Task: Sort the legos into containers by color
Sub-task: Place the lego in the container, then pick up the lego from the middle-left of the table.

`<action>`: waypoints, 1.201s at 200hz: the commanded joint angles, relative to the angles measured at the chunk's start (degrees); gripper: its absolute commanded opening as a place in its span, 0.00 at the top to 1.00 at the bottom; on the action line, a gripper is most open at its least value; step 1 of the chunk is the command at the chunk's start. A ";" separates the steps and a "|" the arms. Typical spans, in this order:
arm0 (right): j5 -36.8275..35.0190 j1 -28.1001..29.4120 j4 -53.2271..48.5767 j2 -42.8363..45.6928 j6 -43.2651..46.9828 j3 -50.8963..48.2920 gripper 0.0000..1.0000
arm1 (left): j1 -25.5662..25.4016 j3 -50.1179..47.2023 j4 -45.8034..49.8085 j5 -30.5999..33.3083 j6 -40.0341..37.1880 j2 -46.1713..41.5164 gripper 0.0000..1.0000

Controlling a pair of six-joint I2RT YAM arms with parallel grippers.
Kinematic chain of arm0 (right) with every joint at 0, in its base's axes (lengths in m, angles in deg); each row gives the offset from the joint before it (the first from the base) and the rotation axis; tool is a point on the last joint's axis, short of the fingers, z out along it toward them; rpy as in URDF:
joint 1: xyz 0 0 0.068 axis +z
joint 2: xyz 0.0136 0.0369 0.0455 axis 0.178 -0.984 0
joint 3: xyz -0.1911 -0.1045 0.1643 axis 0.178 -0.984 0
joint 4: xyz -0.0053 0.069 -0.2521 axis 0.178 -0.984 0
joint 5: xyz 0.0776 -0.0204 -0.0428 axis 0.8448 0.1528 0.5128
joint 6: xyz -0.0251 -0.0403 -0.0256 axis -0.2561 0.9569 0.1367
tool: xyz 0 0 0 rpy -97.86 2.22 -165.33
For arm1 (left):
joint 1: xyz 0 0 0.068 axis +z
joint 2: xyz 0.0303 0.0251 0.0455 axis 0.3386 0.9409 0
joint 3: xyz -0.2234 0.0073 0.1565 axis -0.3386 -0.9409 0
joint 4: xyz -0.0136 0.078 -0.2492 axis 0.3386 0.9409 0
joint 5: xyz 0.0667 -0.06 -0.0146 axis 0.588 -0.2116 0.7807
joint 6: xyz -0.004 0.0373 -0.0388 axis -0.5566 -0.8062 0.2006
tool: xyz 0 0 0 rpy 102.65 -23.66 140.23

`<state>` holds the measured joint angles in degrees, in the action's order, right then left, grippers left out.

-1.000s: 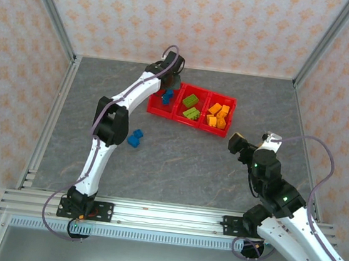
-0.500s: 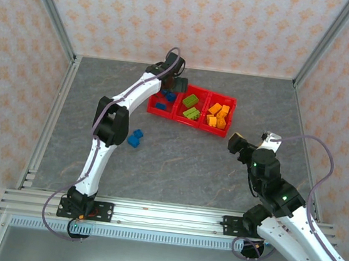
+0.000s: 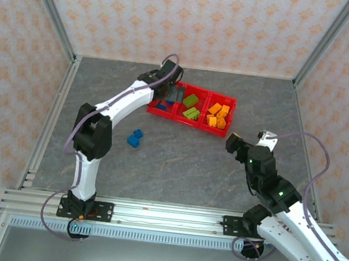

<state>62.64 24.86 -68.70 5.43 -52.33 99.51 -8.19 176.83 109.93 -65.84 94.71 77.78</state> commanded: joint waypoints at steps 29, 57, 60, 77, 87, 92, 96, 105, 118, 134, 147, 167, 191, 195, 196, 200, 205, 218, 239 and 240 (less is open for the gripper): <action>-1.18 0.48 -0.85 -0.33 -0.33 0.54 0.00 | -4.21 -22.17 -5.32 12.63 6.18 -13.70 0.01; -1.22 0.56 -1.03 -0.82 -0.51 0.64 0.00 | -5.32 -33.23 -8.76 8.91 8.05 -21.14 0.04; -1.23 0.57 -1.07 -0.82 -0.51 0.60 0.00 | -5.40 -34.35 -9.03 8.71 8.21 -21.93 0.04; -1.32 0.57 -1.20 -1.17 -0.64 0.57 0.00 | -5.50 -40.02 -9.74 8.42 9.99 -26.33 0.04; -1.40 0.57 -1.11 -1.35 -0.64 0.64 0.00 | -5.48 -43.07 -10.02 8.46 10.56 -28.67 0.04; -1.40 0.57 -1.11 -1.39 -0.60 0.62 0.00 | -5.50 -44.47 -10.19 8.37 10.68 -29.81 0.04; -1.40 0.57 -1.11 -1.52 -0.60 0.56 0.00 | -5.48 -45.40 -10.23 8.22 10.76 -30.78 0.03; -1.40 0.57 -1.11 -1.76 -0.60 0.60 0.00 | -5.50 -47.32 -10.52 8.28 10.96 -32.54 0.03; -1.51 0.57 -1.20 -2.24 -0.60 0.55 0.00 | -5.50 -49.93 -11.29 7.87 10.73 -34.57 0.02; -1.66 0.57 -1.25 -2.54 -0.74 0.66 0.00 | -5.50 -51.93 -11.48 7.14 10.46 -35.63 0.02; -1.85 0.57 -1.46 -2.59 -0.87 0.73 0.00 | -5.48 -52.76 -11.09 6.76 10.08 -35.58 0.01; -2.02 0.57 -1.55 -2.62 -1.01 0.78 0.00 | -5.41 -53.91 -11.33 6.82 9.15 -34.71 0.01; -2.07 0.57 -1.55 -2.79 -0.99 0.77 0.00 | -4.90 -54.27 -11.59 7.05 8.81 -32.09 0.01; -2.02 0.57 -1.55 -2.84 -1.02 0.75 0.00 | -4.55 -54.35 -11.68 7.26 8.91 -31.57 0.00; -2.02 0.57 -1.55 -2.82 -1.03 0.74 0.00 | -4.46 -54.38 -11.71 7.29 8.93 -31.45 0.00; -2.02 0.57 -1.55 -2.88 -0.96 0.73 0.00 | -4.11 -54.41 -11.87 7.32 8.87 -30.87 0.01; -2.08 0.57 -1.55 -2.88 -0.98 0.75 0.00 | -3.63 -54.43 -12.09 7.03 8.72 -30.10 0.00; -2.03 0.57 -1.55 -2.89 -0.97 0.74 0.00 | -2.17 -54.43 -12.46 6.25 8.27 -28.51 0.00; -2.11 0.57 -1.70 -2.89 -0.96 0.87 0.00 | -0.33 -54.83 -14.00 4.97 7.32 -27.16 0.01; -2.11 0.57 -1.67 -2.89 -1.00 0.89 0.00 | -0.24 -54.88 -14.09 4.91 7.29 -27.09 0.01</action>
<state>62.60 25.08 -69.14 2.41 -52.55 99.51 -10.38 123.10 97.91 -60.01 103.54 49.43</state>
